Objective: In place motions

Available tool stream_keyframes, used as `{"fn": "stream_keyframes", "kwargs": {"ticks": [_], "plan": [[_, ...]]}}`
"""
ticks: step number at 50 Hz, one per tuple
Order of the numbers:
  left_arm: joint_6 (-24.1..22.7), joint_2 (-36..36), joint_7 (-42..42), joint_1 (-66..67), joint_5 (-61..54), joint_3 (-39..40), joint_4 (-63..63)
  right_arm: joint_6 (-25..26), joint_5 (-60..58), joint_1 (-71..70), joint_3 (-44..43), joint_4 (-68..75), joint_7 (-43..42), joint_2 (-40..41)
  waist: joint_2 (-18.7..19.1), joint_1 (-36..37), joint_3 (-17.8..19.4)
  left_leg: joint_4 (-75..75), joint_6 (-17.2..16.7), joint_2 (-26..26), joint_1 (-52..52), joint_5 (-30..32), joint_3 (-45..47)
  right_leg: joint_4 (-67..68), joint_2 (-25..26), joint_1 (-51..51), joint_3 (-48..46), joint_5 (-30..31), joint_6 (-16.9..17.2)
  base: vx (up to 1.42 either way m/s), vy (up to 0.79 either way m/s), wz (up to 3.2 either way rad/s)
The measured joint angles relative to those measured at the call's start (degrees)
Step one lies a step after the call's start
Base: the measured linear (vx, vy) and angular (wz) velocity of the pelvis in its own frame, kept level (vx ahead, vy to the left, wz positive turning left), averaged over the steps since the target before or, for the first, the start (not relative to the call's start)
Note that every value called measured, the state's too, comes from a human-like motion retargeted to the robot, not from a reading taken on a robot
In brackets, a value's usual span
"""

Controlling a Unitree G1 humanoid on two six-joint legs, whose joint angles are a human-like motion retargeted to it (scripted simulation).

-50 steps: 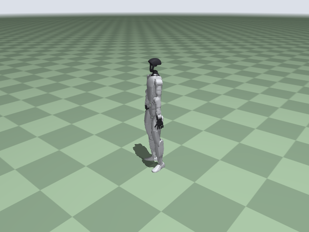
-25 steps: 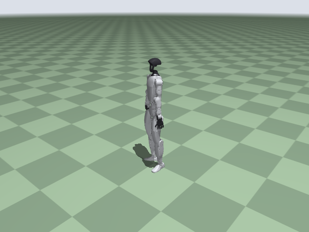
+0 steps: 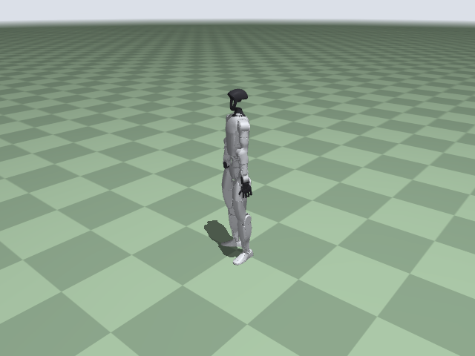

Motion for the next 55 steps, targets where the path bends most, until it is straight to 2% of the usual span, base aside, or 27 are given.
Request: {"fn": "stream_keyframes", "kwargs": {"ticks": [55], "plan": [[-0.06,-0.50,-0.11,-0.26,-0.04,-0.44,0.10,-0.34,-0.64,-0.15,0.51,-0.01,0.43,0.36,-0.20,0.08,-0.41,-0.04,-0.13,0.16,-0.09,-0.19,0.30,0.05,0.10,-0.21,0.11,-0.26,0.12,0.00,0.00,0.00]]}}
